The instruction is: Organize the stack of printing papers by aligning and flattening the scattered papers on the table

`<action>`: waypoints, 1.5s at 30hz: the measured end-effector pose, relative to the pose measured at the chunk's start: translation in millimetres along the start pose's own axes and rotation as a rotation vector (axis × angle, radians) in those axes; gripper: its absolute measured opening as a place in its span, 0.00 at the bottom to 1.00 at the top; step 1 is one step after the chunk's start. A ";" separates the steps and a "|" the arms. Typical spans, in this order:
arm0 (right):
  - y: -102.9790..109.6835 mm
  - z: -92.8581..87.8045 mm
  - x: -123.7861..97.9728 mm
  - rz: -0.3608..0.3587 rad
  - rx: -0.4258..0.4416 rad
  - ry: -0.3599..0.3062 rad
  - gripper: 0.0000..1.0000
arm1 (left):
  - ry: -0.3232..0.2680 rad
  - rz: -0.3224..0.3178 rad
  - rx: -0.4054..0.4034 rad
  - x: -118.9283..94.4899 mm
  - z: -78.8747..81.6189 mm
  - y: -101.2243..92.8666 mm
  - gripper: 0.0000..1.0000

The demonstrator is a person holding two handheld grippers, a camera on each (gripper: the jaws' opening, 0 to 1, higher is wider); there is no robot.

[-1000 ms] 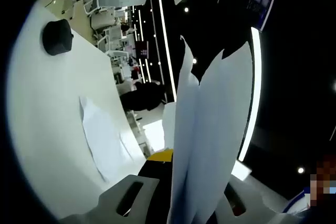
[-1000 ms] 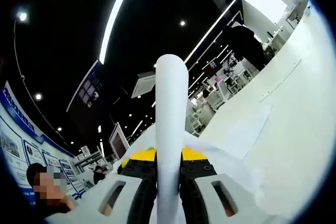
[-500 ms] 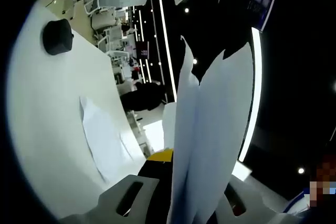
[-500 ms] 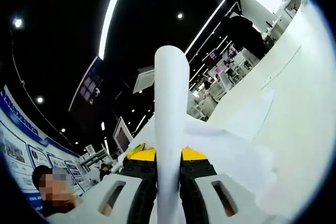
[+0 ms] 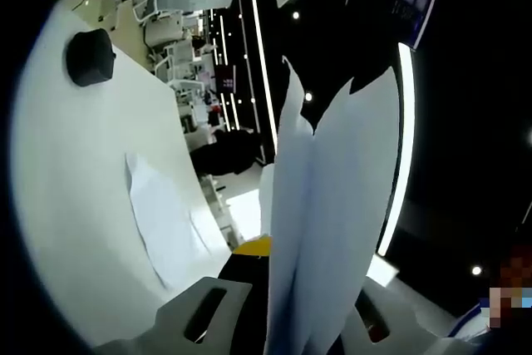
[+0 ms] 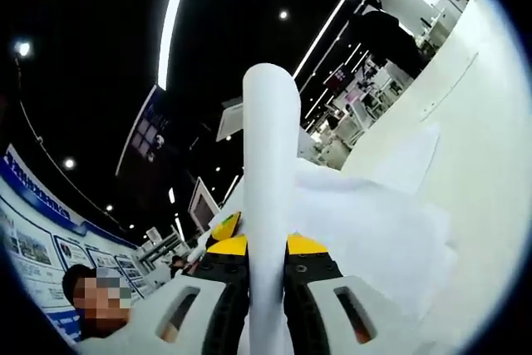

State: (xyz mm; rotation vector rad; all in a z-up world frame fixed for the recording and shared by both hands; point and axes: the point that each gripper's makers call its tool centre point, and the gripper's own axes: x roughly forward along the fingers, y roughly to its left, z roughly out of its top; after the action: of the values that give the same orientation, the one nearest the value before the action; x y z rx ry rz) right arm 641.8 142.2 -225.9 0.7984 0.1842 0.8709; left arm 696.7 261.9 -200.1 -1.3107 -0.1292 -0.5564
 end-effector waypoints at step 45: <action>6.1 -34.6 -3.6 0.002 0.046 0.085 0.08 | -0.002 0.000 0.005 1.1 -1.5 1.2 0.15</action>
State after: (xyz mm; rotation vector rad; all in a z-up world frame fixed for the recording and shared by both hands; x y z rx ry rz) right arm 620.1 160.9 -246.6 0.8049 0.2788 0.9060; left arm 697.9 260.3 -201.1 -1.3060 -0.1319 -0.5549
